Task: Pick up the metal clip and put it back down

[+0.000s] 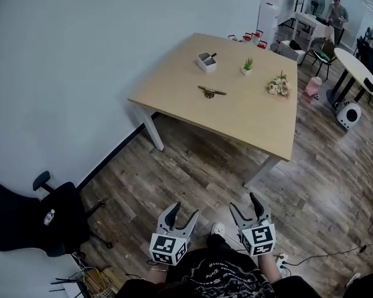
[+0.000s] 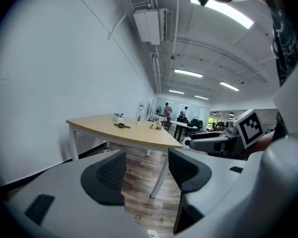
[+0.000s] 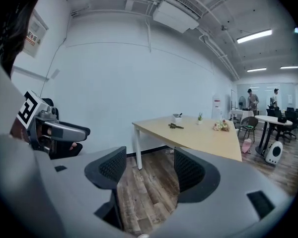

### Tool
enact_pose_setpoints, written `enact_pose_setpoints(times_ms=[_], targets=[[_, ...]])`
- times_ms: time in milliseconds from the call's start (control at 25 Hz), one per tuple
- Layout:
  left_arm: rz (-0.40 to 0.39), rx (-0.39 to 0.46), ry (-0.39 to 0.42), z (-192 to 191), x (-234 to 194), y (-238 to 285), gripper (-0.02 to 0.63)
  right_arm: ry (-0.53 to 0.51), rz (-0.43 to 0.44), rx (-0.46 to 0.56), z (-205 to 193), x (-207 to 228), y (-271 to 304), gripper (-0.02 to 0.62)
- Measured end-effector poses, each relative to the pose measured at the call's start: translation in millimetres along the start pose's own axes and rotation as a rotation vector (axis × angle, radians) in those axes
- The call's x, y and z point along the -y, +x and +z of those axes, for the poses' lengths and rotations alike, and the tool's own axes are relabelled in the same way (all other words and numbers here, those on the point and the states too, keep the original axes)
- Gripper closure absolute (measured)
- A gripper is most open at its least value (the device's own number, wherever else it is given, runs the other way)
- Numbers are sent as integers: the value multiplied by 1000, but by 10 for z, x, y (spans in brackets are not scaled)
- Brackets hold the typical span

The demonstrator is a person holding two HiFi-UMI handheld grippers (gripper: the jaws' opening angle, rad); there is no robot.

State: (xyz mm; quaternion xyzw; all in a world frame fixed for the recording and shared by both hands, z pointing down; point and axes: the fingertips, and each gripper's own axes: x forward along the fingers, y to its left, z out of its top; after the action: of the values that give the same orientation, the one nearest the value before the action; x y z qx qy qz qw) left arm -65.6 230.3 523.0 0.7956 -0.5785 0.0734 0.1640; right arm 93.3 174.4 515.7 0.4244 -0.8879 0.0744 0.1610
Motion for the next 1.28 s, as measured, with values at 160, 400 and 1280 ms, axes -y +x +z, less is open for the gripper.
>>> enact_pose_setpoints(times_ms=[160, 400, 1280], targets=[[7, 15, -15, 216, 31, 501, 351, -22, 28, -4, 139, 432, 336, 295], [8, 25, -41, 369, 85, 1119, 351, -18, 64, -8, 237, 928, 723, 295], [-26, -5, -70, 635, -369, 2261, 353, -30, 126, -102, 315, 1403, 1748, 296]])
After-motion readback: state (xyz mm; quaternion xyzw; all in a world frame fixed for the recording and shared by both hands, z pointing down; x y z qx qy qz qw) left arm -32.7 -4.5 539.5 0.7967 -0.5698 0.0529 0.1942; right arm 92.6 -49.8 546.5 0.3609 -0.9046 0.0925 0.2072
